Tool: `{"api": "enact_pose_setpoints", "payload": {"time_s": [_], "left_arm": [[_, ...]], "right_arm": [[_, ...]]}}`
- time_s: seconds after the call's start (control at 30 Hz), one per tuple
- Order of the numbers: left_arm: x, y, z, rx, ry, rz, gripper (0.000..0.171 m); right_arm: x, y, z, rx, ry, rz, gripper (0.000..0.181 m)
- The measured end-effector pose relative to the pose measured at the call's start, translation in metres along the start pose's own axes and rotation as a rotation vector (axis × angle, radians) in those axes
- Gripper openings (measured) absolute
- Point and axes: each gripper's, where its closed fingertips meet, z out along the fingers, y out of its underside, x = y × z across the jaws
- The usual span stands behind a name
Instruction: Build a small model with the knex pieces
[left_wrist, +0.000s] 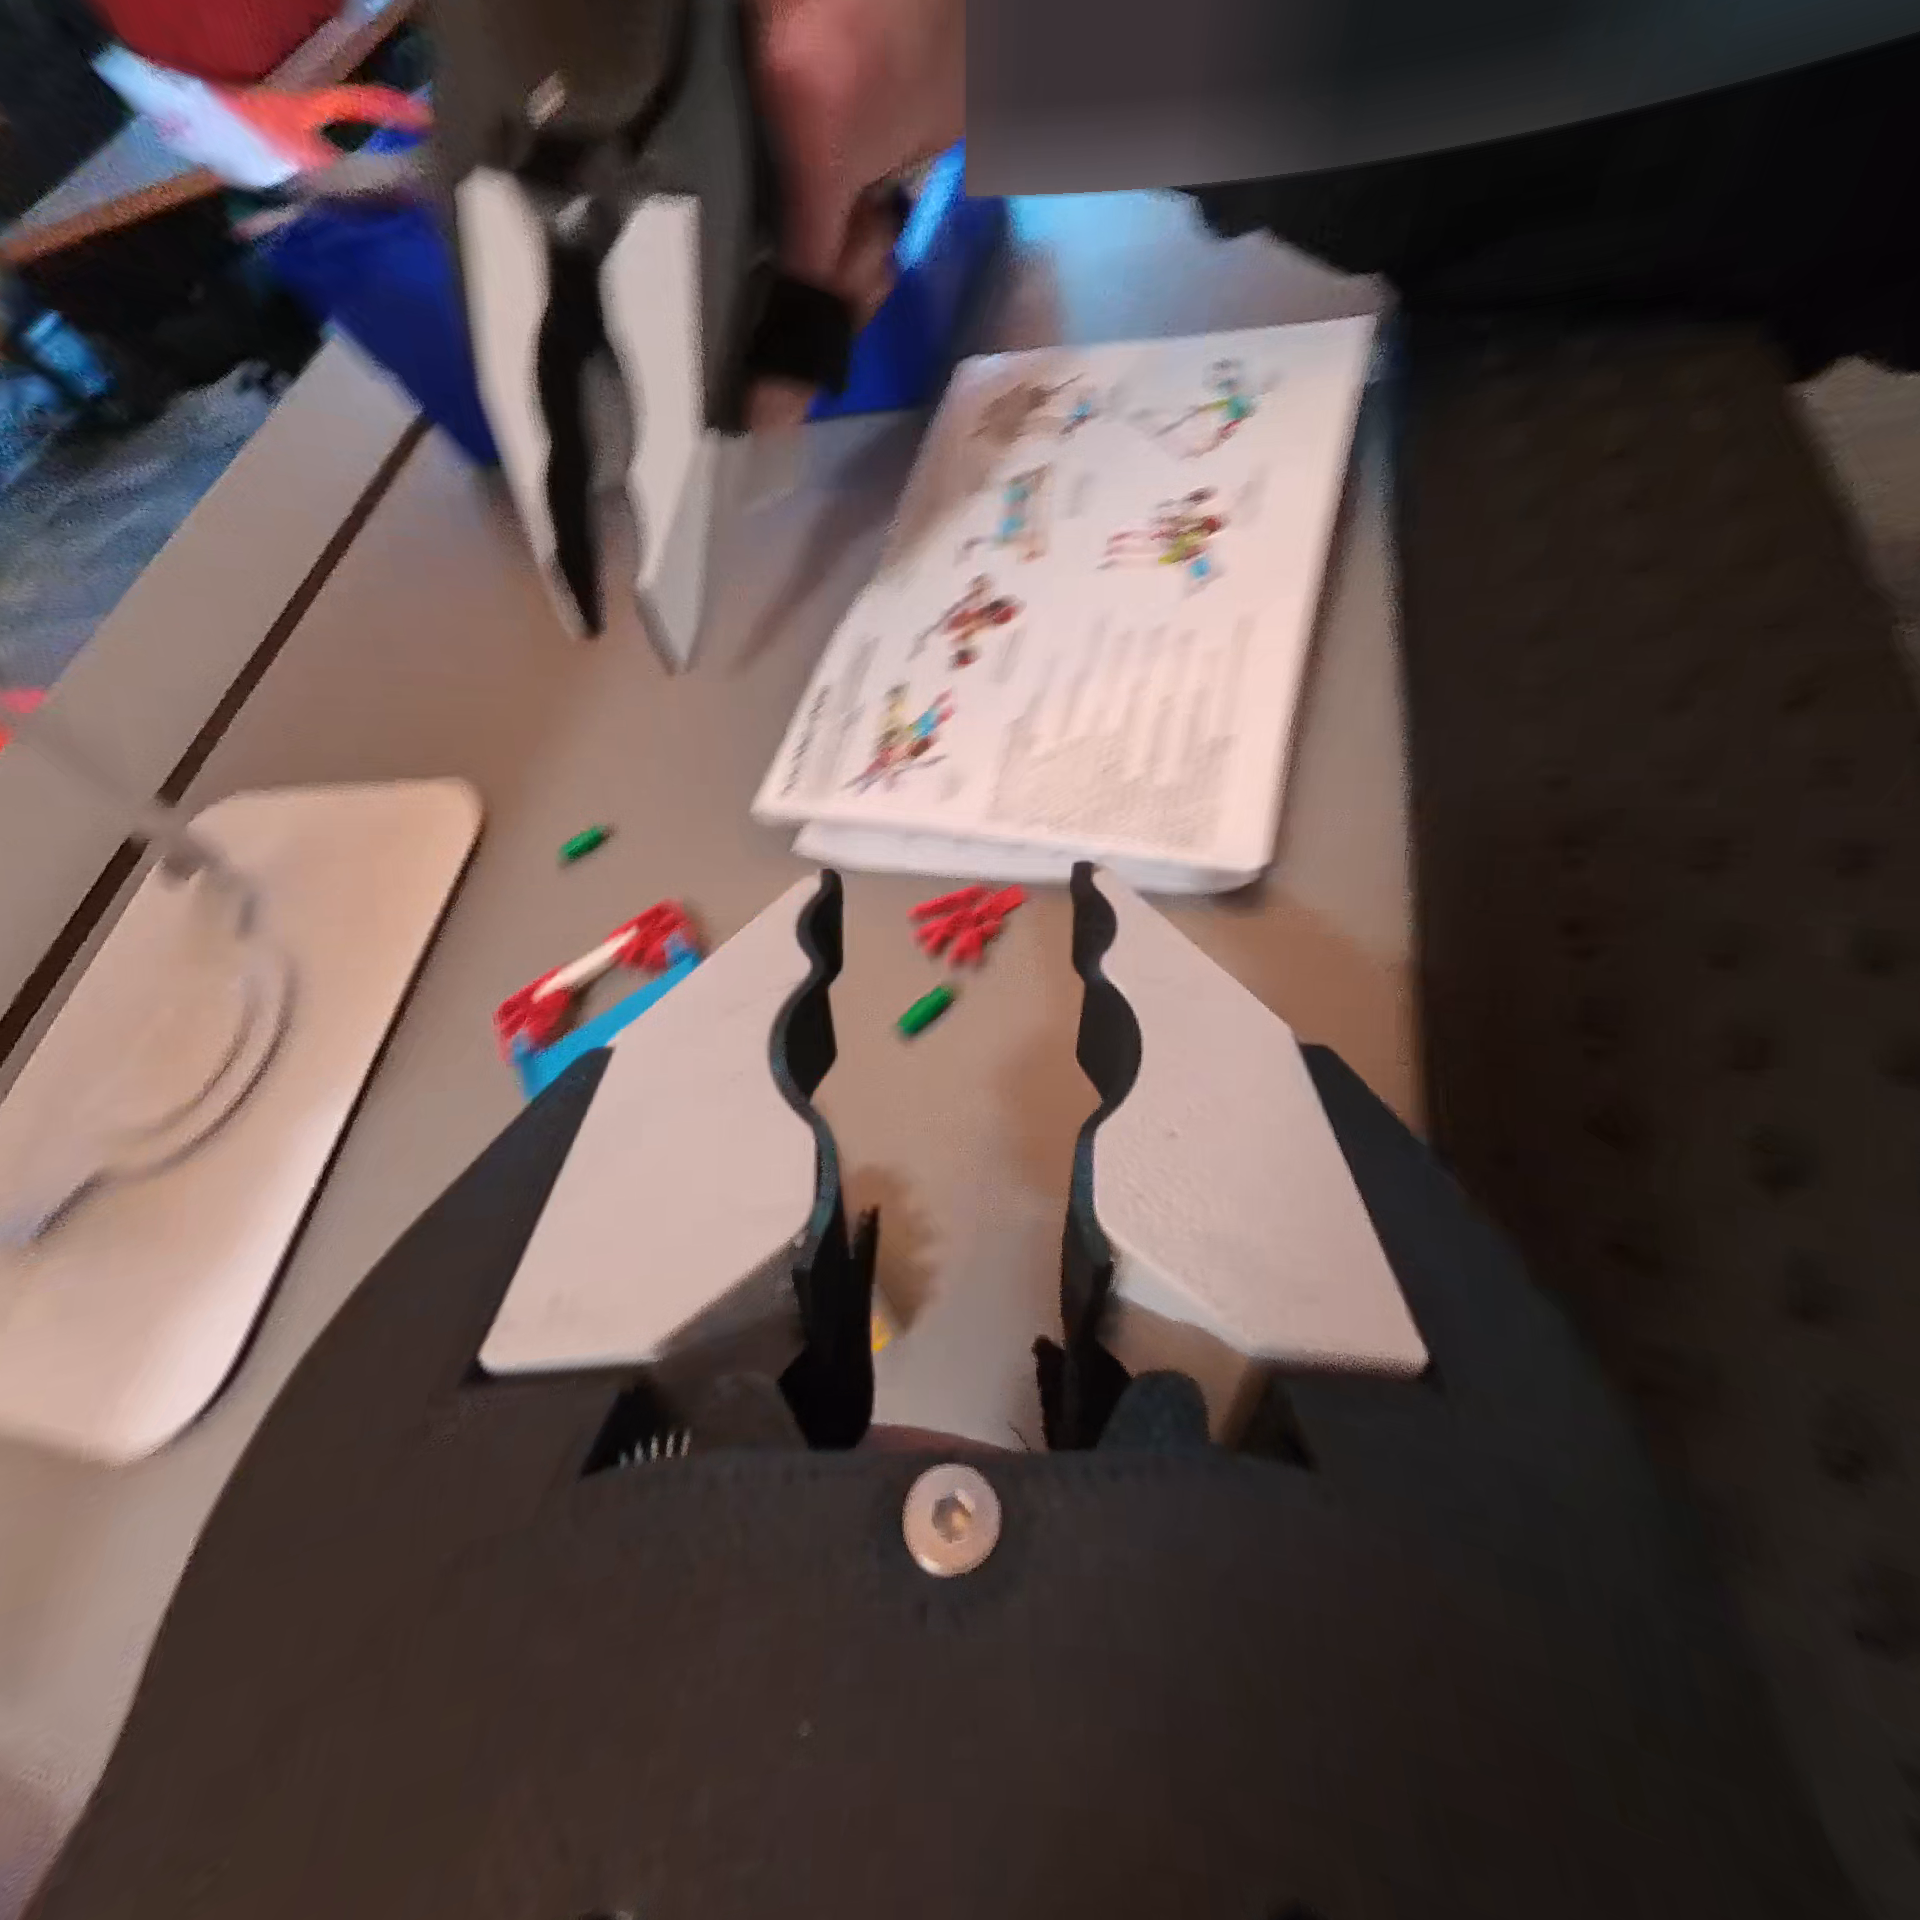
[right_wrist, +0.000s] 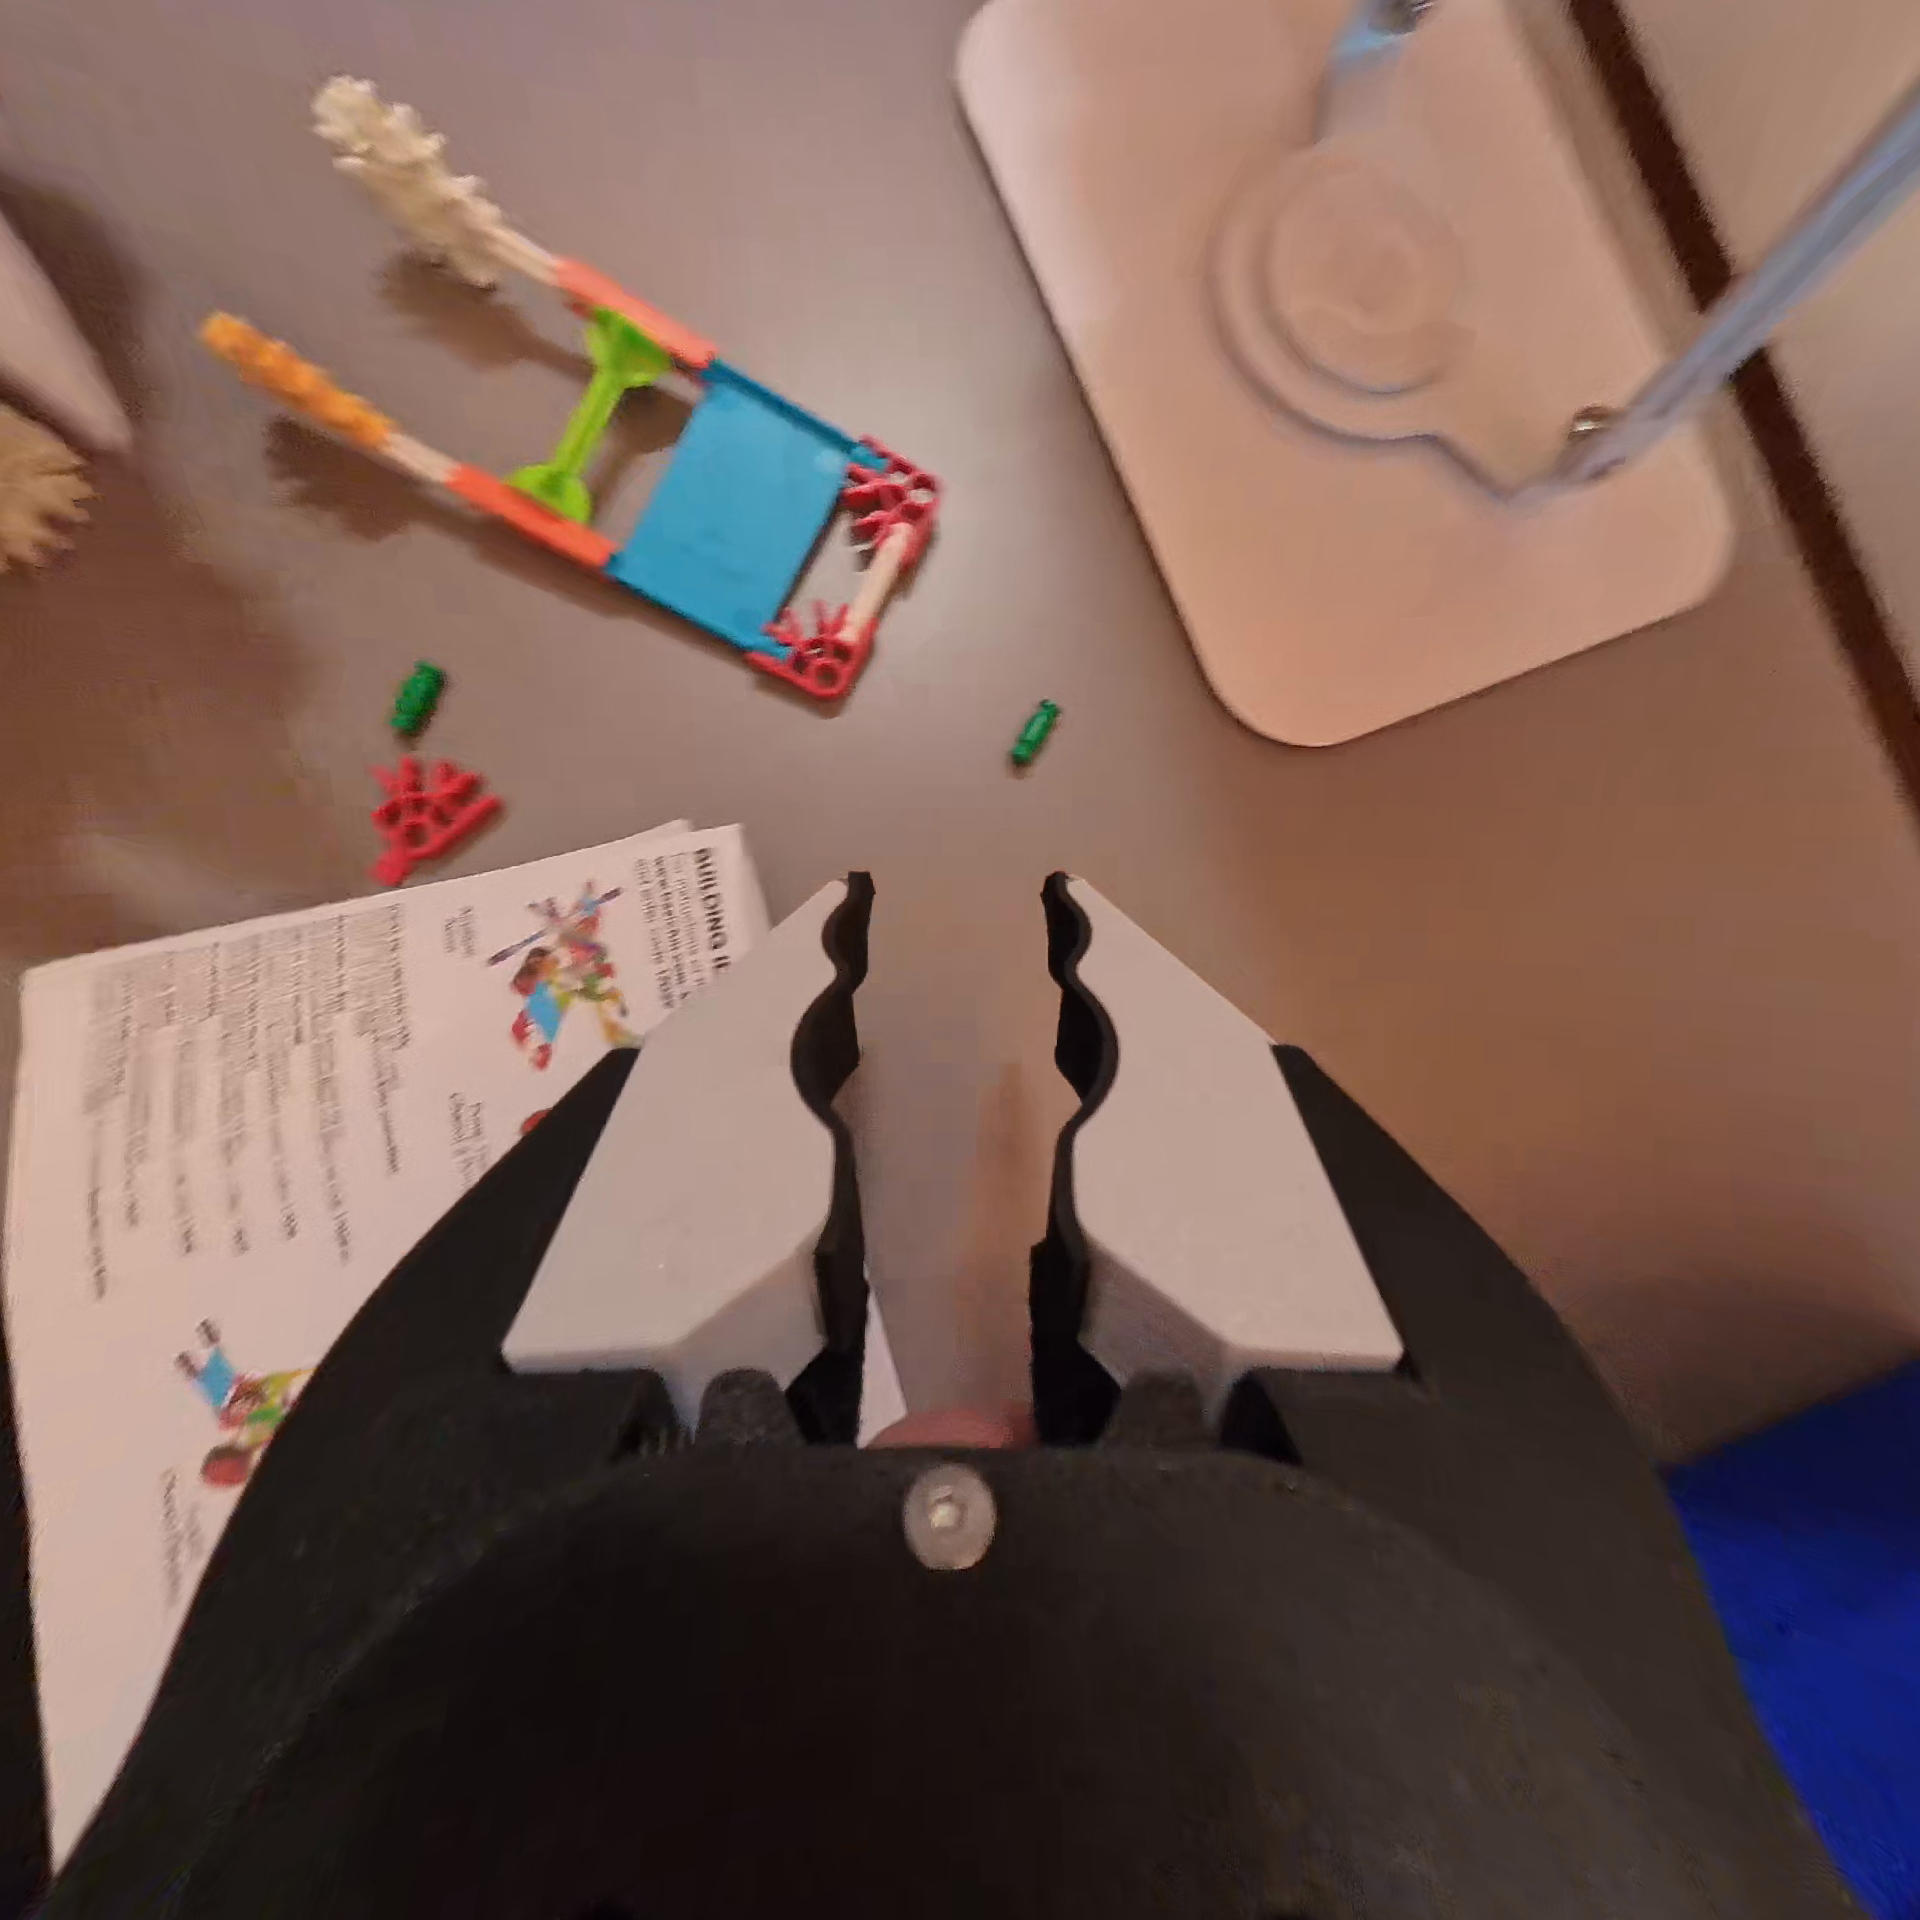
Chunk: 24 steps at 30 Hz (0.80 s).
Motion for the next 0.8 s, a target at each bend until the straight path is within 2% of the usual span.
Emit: {"api": "enact_pose_setpoints", "payload": {"time_s": [0.07,0.13,0.27,0.3,0.4,0.53,0.8], "left_arm": [[0.028,-0.013,0.015,0.001,0.060,0.082,0.044],[0.049,-0.021,0.032,-0.014,0.077,0.168,0.054],[0.079,-0.005,0.065,-0.137,0.175,0.253,0.055],[0.080,0.002,0.070,-0.170,0.185,0.254,0.047],[0.081,0.008,0.075,-0.199,0.232,0.177,0.045],[0.084,0.009,0.076,-0.200,0.273,0.119,0.039],[0.089,0.009,0.076,-0.202,0.275,0.134,0.026]], "right_arm": [[-0.014,0.011,0.002,-0.022,-0.091,-0.001,0.038],[-0.027,0.024,0.005,-0.030,-0.167,0.004,0.042],[-0.039,0.039,0.007,-0.029,-0.236,0.026,0.042],[-0.041,0.037,0.006,-0.030,-0.233,0.017,0.041],[-0.050,0.030,0.006,-0.033,-0.244,-0.016,0.040],[-0.062,0.037,0.012,-0.098,-0.271,-0.047,0.038],[-0.070,0.030,0.008,-0.060,-0.319,-0.054,0.012]]}}
